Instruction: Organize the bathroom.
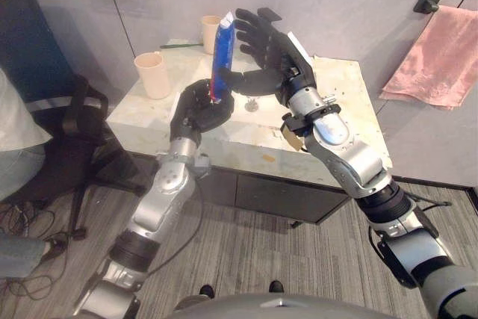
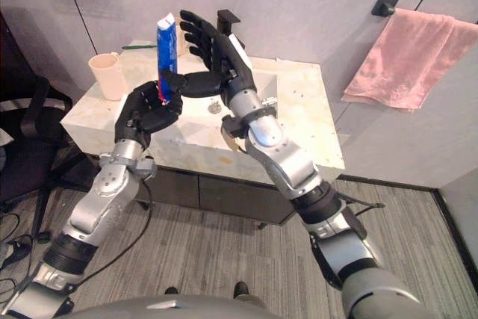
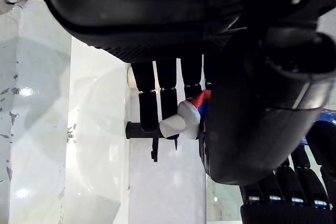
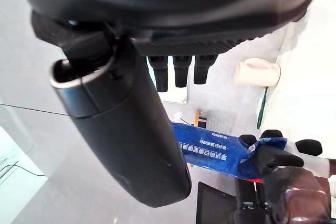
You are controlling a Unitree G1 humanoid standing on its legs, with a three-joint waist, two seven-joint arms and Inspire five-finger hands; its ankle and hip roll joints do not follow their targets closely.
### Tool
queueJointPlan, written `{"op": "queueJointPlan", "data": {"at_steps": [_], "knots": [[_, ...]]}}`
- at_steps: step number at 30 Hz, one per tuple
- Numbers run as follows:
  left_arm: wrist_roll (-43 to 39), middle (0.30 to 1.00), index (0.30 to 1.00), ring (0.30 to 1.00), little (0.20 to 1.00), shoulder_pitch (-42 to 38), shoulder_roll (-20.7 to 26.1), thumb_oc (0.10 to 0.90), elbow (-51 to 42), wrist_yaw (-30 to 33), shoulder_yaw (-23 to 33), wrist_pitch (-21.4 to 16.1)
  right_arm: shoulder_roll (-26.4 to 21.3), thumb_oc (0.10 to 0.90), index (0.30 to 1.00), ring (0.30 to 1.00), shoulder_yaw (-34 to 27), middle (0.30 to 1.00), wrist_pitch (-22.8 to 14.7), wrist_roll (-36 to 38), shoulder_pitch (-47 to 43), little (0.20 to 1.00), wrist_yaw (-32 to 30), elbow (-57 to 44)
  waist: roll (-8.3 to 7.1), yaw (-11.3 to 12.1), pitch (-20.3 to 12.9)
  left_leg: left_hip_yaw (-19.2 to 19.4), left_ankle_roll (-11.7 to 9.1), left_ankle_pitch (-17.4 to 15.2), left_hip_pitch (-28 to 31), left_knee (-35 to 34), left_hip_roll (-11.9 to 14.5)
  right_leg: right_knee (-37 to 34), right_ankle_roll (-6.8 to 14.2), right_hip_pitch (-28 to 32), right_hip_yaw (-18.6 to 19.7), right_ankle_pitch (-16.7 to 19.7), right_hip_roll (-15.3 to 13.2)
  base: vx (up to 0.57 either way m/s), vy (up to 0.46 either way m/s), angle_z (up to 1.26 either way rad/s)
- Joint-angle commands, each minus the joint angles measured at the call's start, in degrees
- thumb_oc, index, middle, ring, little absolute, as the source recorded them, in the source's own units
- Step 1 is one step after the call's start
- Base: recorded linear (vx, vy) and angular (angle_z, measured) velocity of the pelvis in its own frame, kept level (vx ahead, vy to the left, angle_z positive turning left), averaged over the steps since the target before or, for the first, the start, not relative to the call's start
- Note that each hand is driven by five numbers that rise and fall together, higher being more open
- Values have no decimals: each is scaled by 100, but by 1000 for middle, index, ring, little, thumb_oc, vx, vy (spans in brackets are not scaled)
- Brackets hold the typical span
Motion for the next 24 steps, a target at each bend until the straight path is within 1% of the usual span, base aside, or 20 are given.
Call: {"op": "queueJointPlan", "data": {"at_steps": [1, 2, 4, 5, 12, 16, 18, 19, 20, 21, 22, 24], "knots": [[59, 300, 300, 300, 300, -1177, -95, 400, -82, -75, -185, -774, 246, 800, 900, 900, -205, 900, -414, -5, -1015, 900, -155, -81, -29, 96, -546, -494, 186, -261, 61, -5, 21, -34, -112, 185, 106, -66, -20, 0, 0, 0], [58, 300, 300, 300, 300, -1180, -99, 400, -76, -65, -189, -778, 256, 734, 801, 801, -202, 801, -412, -14, -1017, 801, -149, -89, -28, 96, -546, -496, 188, -259, 62, -5, 20, -34, -115, 186, 105, -65, -18, 0, 0, 0], [71, 300, 300, 300, 300, -1173, -99, 400, -84, -52, -179, -768, 255, 489, 434, 434, -199, 434, -383, -32, -1024, 434, -154, -121, -24, 97, -548, -505, 183, -253, 65, -5, 22, -34, -114, 189, 103, -60, -18, 0, 0, 0], [76, 300, 300, 300, 300, -1175, -100, 400, -79, -47, -170, -762, 266, 400, 300, 300, -203, 300, -366, -63, -1029, 300, -148, -121, -24, 98, -550, -516, 183, -255, 64, -5, 21, -34, -117, 188, 110, -63, -16, 0, 0, 0], [119, 300, 300, 300, 300, -1155, -87, 400, -72, 52, -109, -797, 247, 400, 300, 300, -218, 300, -336, -135, -1011, 300, -189, -117, -26, 95, -547, -534, 178, -267, 68, -5, 29, -34, -115, 192, 104, -72, -24, 0, 0, 0], [190, 300, 300, 300, 300, -1136, -76, 400, -69, 181, -67, -832, 198, 400, 300, 300, -245, 300, -387, -280, -1018, 300, -145, -102, -31, 99, -547, -544, 174, -276, 75, -5, 36, -34, -111, 201, 93, -79, -27, 0, 0, 0], [185, 300, 300, 300, 300, -1106, -68, 400, -77, 282, -10, -827, 162, 400, 300, 300, -259, 300, -410, -476, -1054, 300, -89, -119, -34, 115, -550, -555, 172, -276, 69, -5, 35, -34, -110, 205, 77, -85, -34, 0, 0, 0], [182, 328, 328, 328, 328, -1096, -68, 419, -77, 291, 8, -837, 152, 400, 300, 300, -260, 300, -405, -510, -1069, 300, -75, -126, -35, 121, -548, -559, 172, -274, 67, -5, 34, -34, -110, 207, 73, -86, -37, 0, 0, 0], [182, 328, 328, 328, 328, -1096, -68, 419, -77, 291, 8, -837, 153, 400, 300, 300, -259, 300, -404, -510, -1069, 300, -75, -126, -35, 120, -548, -560, 172, -274, 68, -5, 34, -34, -110, 207, 72, -86, -37, -11, 31, 0], [129, 658, 658, 658, 658, -1030, -74, 638, -96, 398, 80, -850, 134, 400, 300, 300, -258, 300, -413, -663, -1123, 300, -34, -147, -37, 152, -548, -588, 169, -270, 59, -5, 30, -34, -113, 210, 59, -88, -48, -16, 55, 0], [79, 900, 900, 900, 900, -951, -60, 800, -101, 393, 169, -895, 88, 400, 300, 300, -266, 300, -434, -813, -1168, 300, 5, -166, -45, 189, -544, -629, 173, -270, 55, -5, 16, -34, -113, 226, 34, -95, -60, -21, 69, 4], [51, 900, 900, 900, 900, -865, -52, 800, -156, 415, 249, -907, 48, 400, 300, 300, -243, 300, -485, -1058, -1238, 300, 12, -168, -60, 250, -539, -672, 179, -260, 37, -5, -3, -34, -109, 241, -3, -97, -81, -23, 66, 10]]}}
